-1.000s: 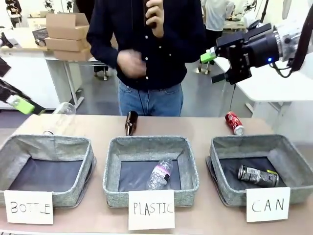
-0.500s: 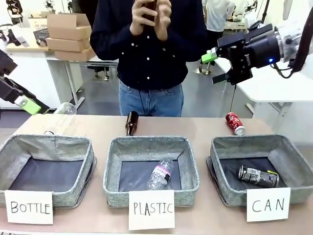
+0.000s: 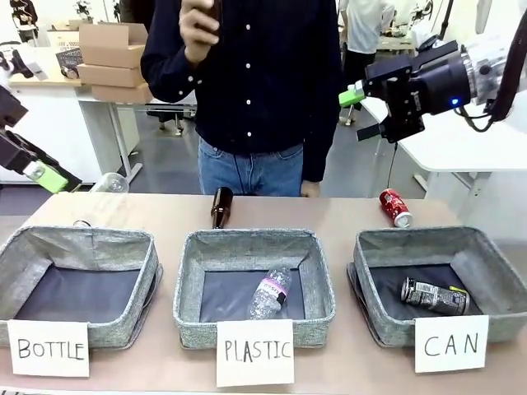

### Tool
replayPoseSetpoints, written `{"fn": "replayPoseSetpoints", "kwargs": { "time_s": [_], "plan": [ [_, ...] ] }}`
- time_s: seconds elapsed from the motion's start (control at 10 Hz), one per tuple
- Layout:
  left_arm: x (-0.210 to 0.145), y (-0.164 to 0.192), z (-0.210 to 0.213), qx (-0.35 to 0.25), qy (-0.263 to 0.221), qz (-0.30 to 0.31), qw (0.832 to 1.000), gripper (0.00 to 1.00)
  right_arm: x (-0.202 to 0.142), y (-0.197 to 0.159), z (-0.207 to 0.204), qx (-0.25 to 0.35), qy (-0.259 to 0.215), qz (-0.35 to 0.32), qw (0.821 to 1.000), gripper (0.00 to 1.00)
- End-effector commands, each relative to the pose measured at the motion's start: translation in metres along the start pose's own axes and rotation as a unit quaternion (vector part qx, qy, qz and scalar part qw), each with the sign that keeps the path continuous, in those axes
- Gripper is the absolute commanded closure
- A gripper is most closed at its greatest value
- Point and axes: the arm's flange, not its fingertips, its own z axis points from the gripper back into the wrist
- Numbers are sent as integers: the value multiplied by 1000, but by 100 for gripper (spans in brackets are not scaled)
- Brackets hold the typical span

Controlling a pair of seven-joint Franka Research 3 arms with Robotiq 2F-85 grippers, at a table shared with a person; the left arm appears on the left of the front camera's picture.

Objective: Sort the can waste into the basket.
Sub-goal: Pick up the can waste from the table and place it in the right Fabric basket.

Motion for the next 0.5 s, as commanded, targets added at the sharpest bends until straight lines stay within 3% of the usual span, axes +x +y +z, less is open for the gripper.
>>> {"fn": "replayPoseSetpoints", "kwargs": {
  "time_s": [0.0, 0.4],
  "plan": [
    [0, -1, -2, -1, -13, 1, 1000, 0, -2, 1, -1, 1, 1, 1, 1000, 0],
    [0, -1, -2, -1, -13, 1, 1000, 0, -2, 1, -1, 1, 1, 1, 1000, 0]
  ]
}}
